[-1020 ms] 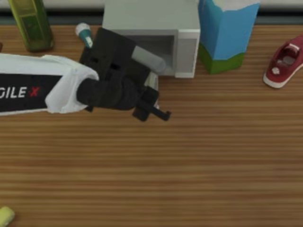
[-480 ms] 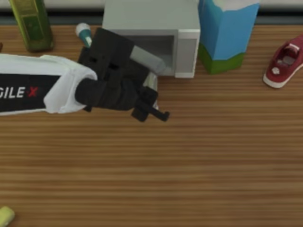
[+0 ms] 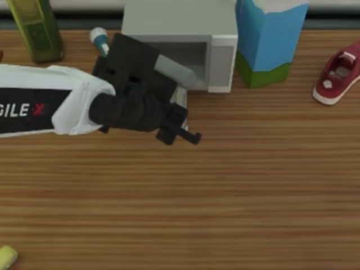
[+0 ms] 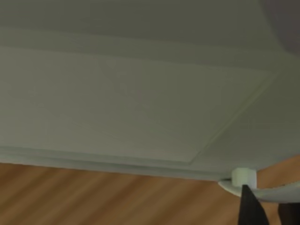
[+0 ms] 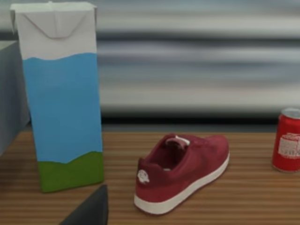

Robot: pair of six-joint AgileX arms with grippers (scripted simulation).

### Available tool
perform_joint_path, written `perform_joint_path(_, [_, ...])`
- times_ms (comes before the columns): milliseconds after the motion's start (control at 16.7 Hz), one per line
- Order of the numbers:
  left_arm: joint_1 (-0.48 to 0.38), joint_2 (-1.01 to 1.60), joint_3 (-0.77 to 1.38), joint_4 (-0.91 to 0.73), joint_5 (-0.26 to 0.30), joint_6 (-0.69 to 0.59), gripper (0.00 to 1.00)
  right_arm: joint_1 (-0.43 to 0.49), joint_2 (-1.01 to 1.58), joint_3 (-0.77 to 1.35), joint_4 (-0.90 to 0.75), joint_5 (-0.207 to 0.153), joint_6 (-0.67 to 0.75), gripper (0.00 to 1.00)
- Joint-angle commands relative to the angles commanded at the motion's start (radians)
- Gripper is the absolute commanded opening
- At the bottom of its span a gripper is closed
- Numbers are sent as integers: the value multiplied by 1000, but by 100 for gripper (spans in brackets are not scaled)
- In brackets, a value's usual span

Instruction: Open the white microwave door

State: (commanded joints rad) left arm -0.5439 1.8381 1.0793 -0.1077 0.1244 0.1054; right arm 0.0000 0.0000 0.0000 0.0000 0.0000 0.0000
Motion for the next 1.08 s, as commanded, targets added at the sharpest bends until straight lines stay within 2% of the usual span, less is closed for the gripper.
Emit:
perform_joint_path(480, [0,0,0,0,0,0,0,0,0,0,0,0,0,100])
perform_joint_path(1080, [21,-16,-19,-4,42,50,0,0,0,0,0,0,0,100])
